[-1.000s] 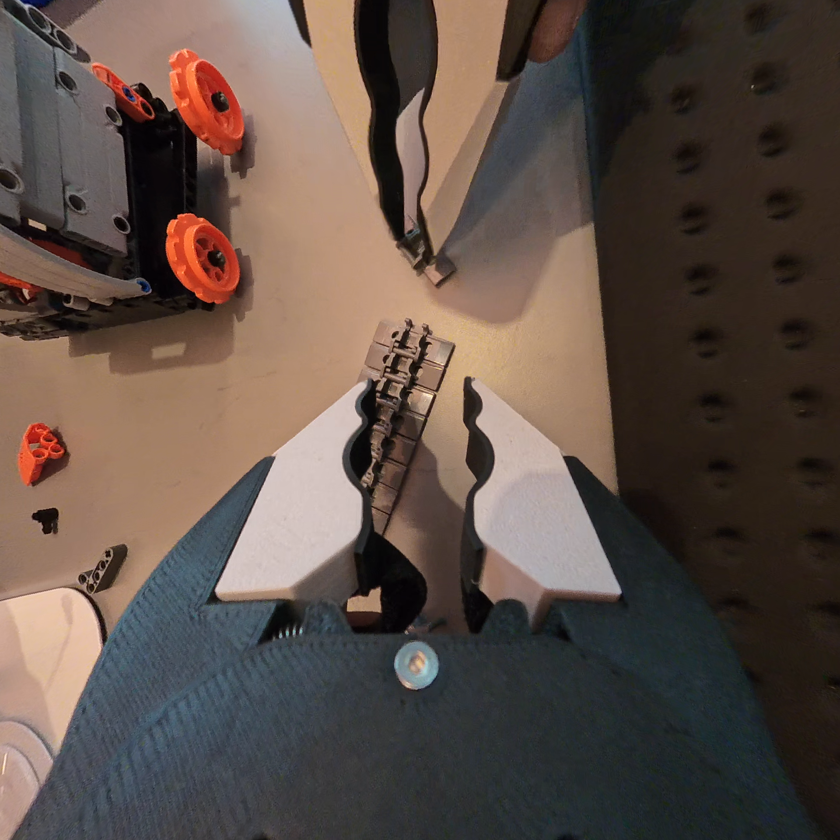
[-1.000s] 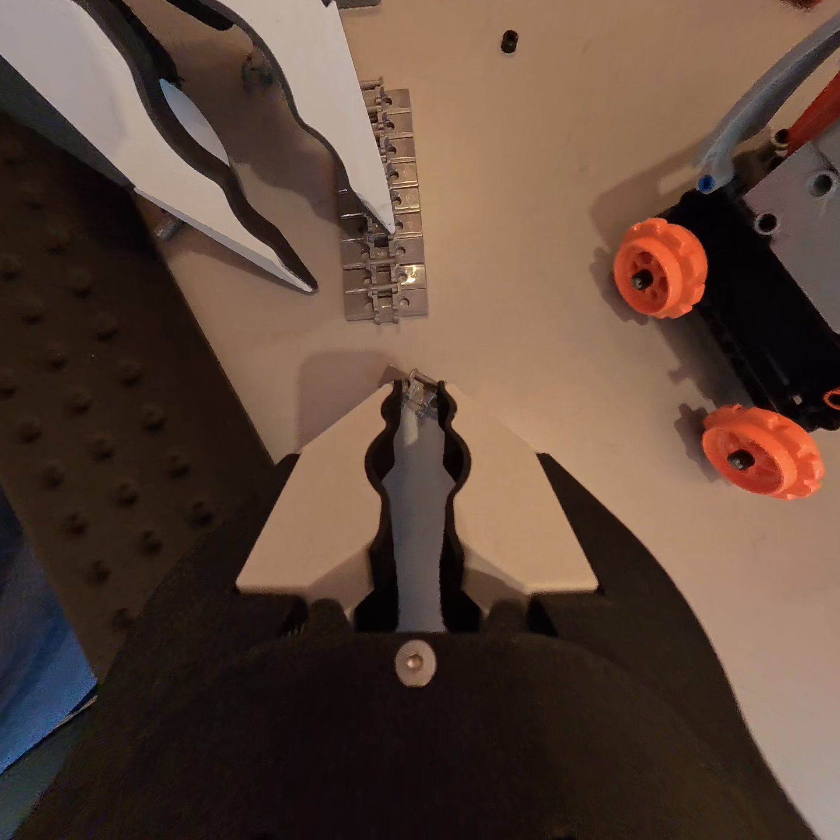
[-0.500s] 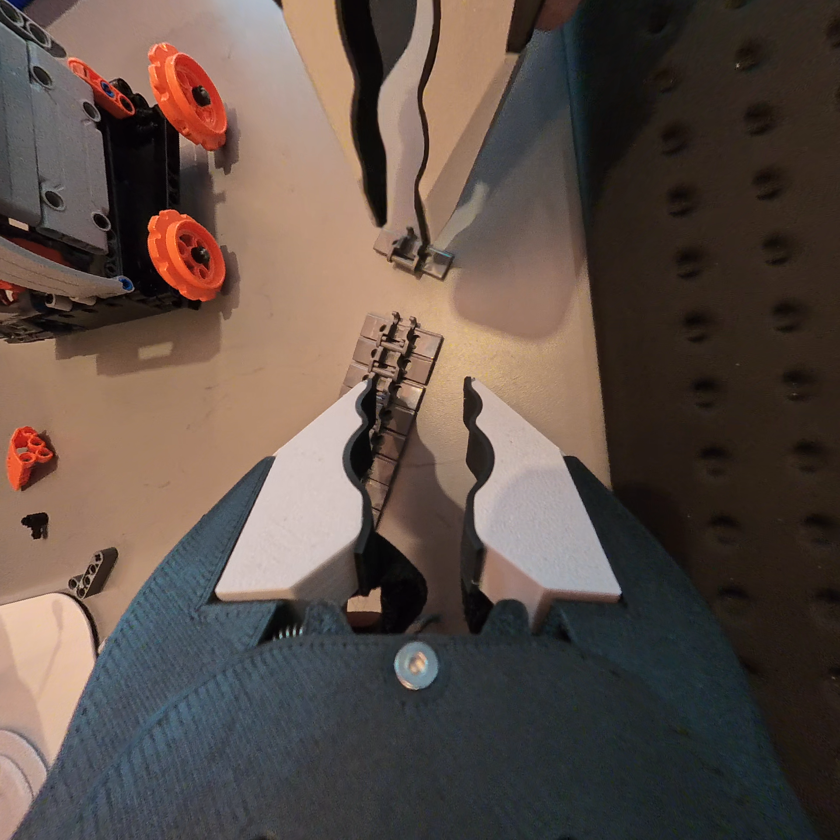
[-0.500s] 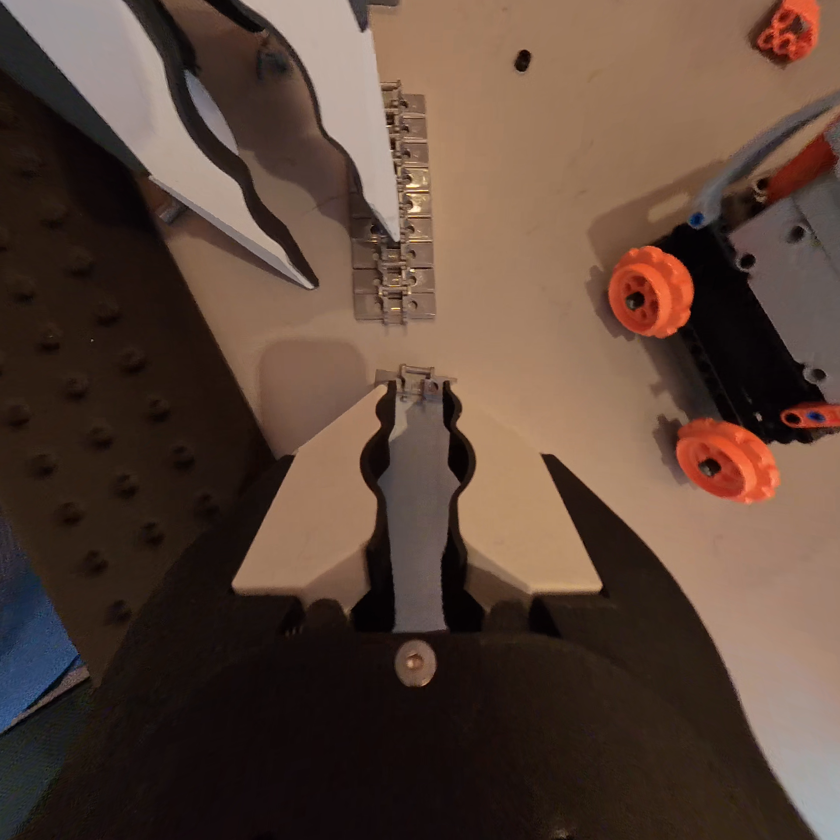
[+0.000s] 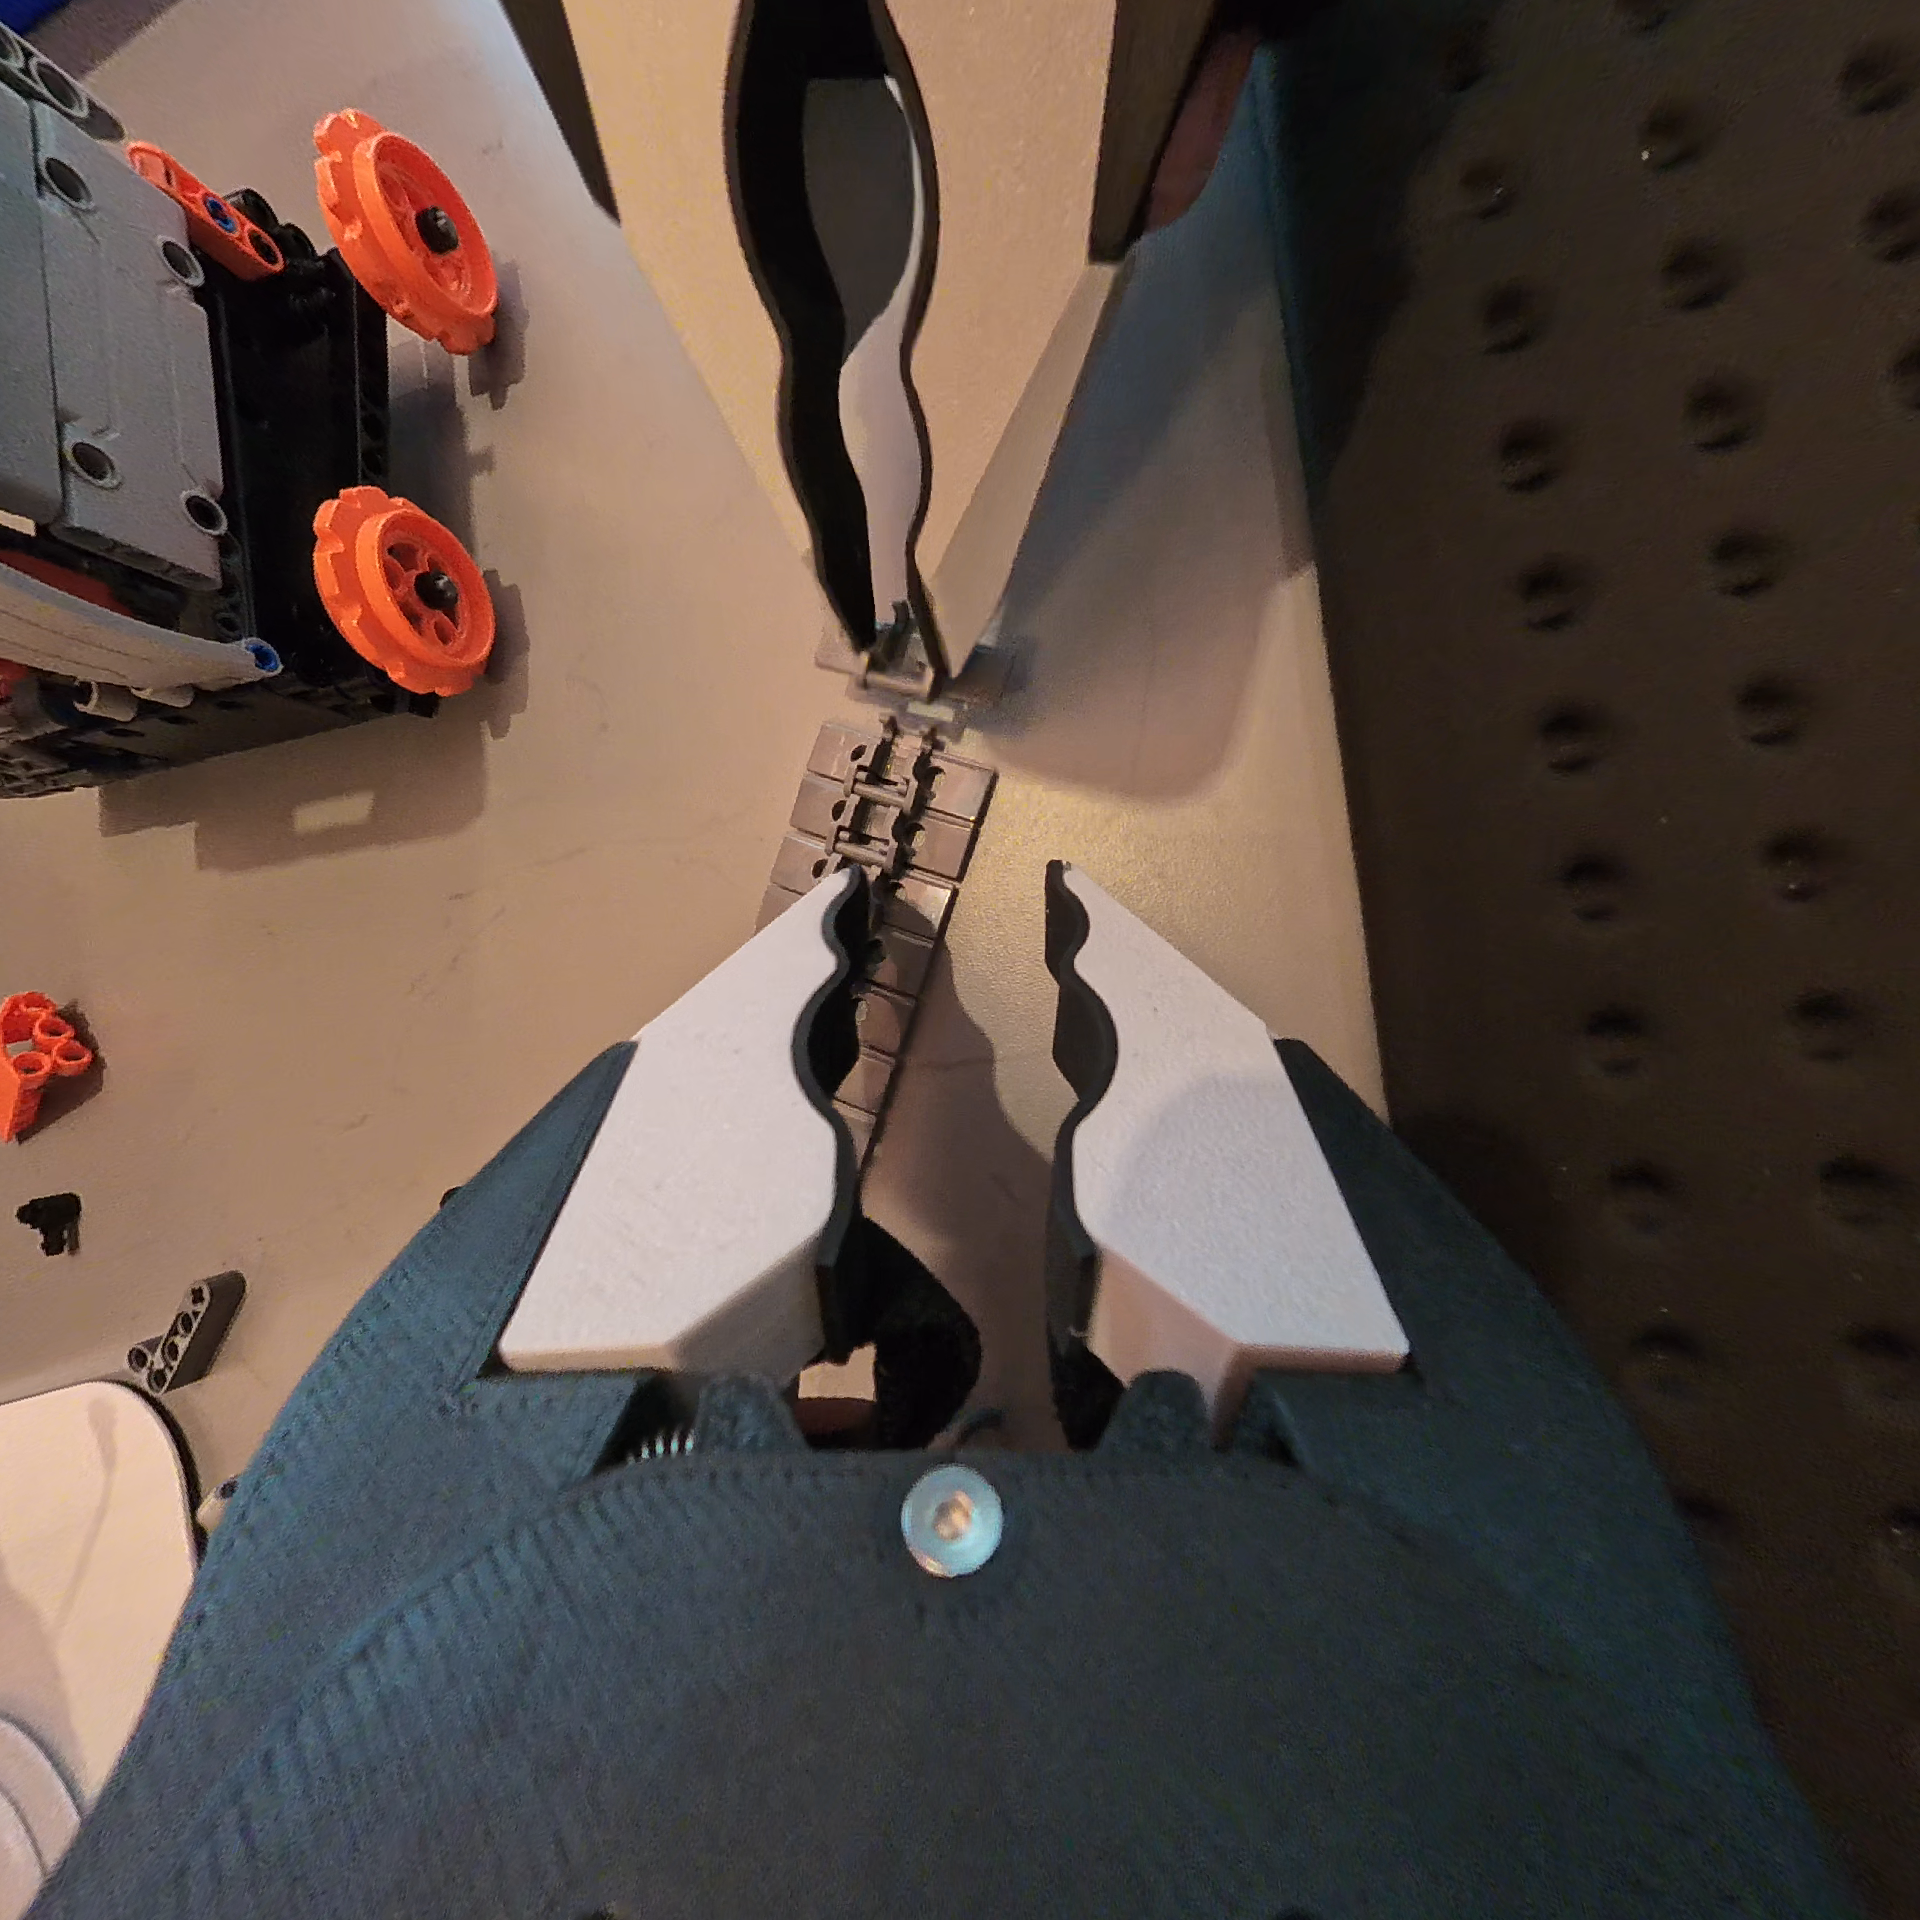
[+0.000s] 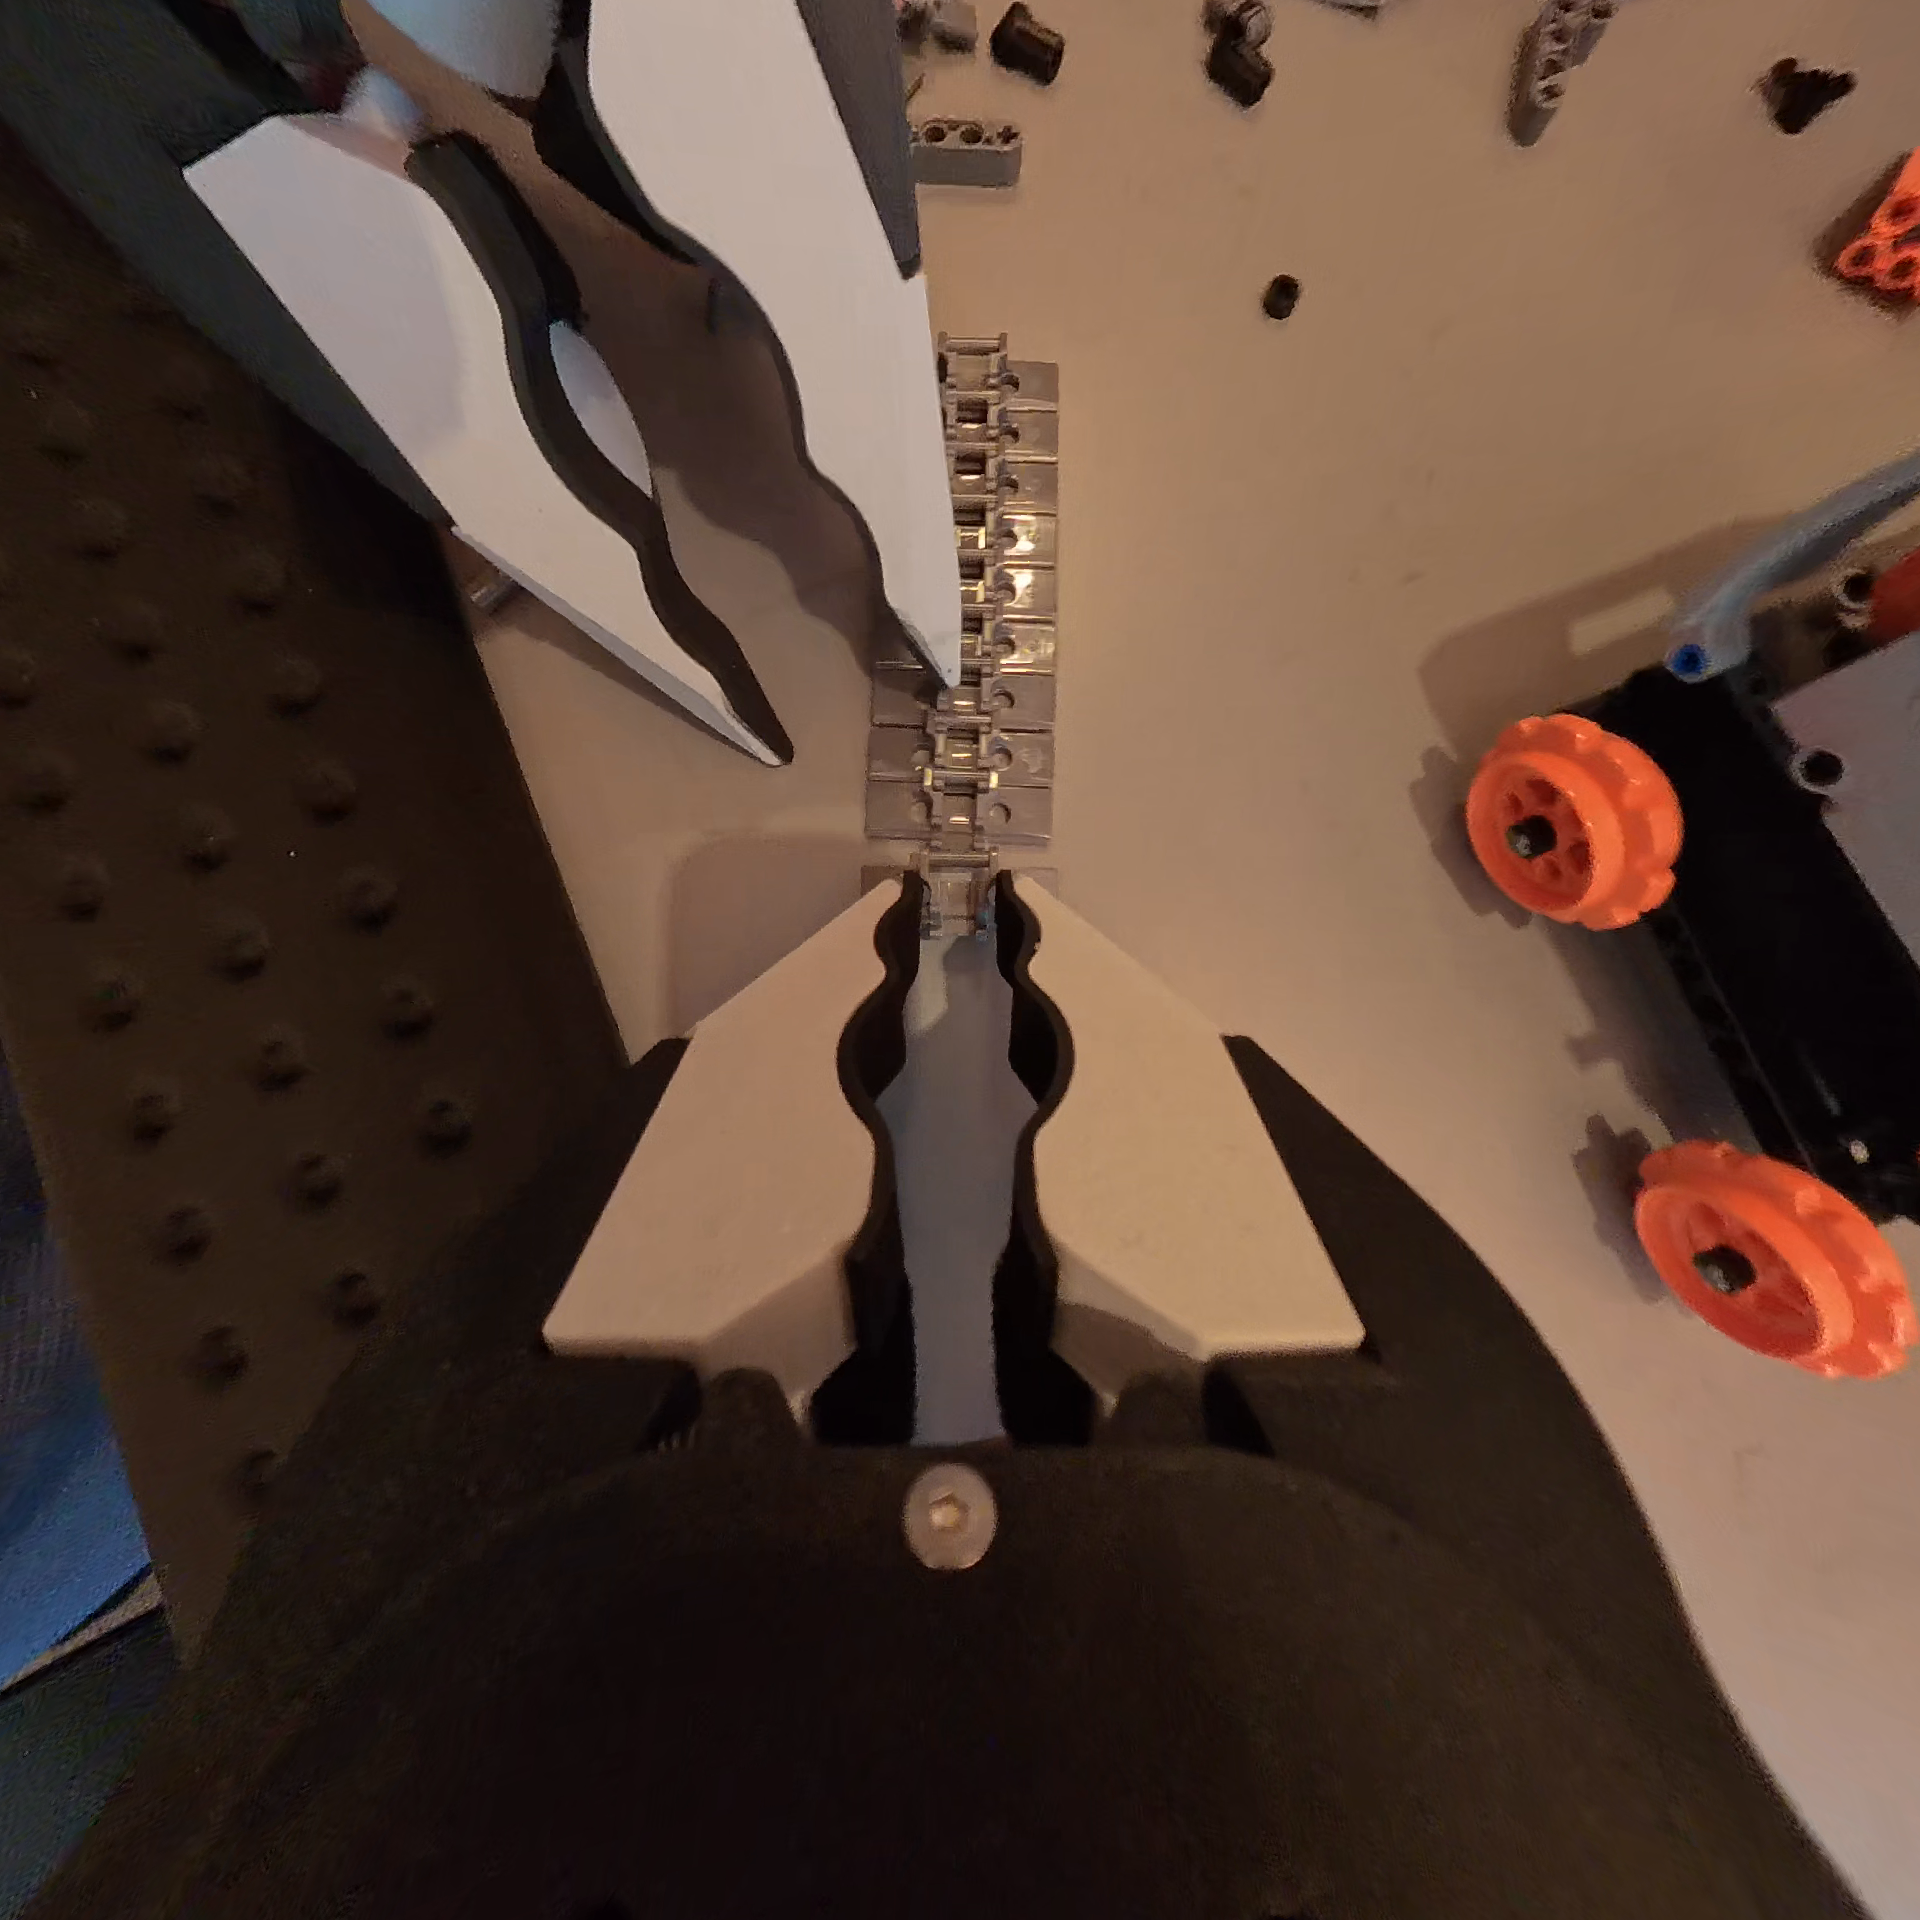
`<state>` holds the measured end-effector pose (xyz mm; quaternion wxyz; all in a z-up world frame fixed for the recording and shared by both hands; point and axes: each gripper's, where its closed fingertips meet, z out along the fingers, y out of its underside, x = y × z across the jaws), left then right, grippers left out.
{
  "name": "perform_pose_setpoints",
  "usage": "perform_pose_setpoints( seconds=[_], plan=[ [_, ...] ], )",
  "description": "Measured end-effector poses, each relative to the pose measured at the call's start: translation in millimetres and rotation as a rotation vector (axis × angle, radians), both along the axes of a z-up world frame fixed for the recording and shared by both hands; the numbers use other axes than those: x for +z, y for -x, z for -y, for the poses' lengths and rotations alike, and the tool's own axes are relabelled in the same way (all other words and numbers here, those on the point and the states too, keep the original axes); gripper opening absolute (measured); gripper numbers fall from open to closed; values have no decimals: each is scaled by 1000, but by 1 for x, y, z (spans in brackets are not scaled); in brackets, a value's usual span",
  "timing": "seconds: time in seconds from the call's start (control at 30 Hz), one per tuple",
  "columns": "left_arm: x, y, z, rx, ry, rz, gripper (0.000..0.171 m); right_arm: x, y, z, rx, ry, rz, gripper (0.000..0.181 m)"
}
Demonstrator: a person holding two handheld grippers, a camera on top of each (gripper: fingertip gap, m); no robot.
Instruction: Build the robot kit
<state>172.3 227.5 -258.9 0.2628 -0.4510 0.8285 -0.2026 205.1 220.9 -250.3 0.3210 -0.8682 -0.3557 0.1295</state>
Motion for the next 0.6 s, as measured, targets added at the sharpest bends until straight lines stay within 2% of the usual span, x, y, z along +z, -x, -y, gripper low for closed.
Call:
perform_pose_setpoints(
  seconds=[0.33, 0.43, 0.5, 0.57, 0.6],
  plan=[
    [-1, 0, 4, -16, 19, -1, 27, -9, 6, -7, 31, 62, 7, 12],
    [0, 1, 3, -19, -2, 1, 32, -5, 3, -7, 37, 58, 33, 21],
    [1, 2, 1, -19, -9, 2, 33, 3, 3, -9, 44, 27, 17, 18],
    [3, 4, -1, -15, -8, 2, 33, 9, 7, -12, 64, -9, -5, 0],
    [3, 7, -3, -11, -12, -10, 33, 10, 9, -12, 81, -20, -5, 0]
  ],
)
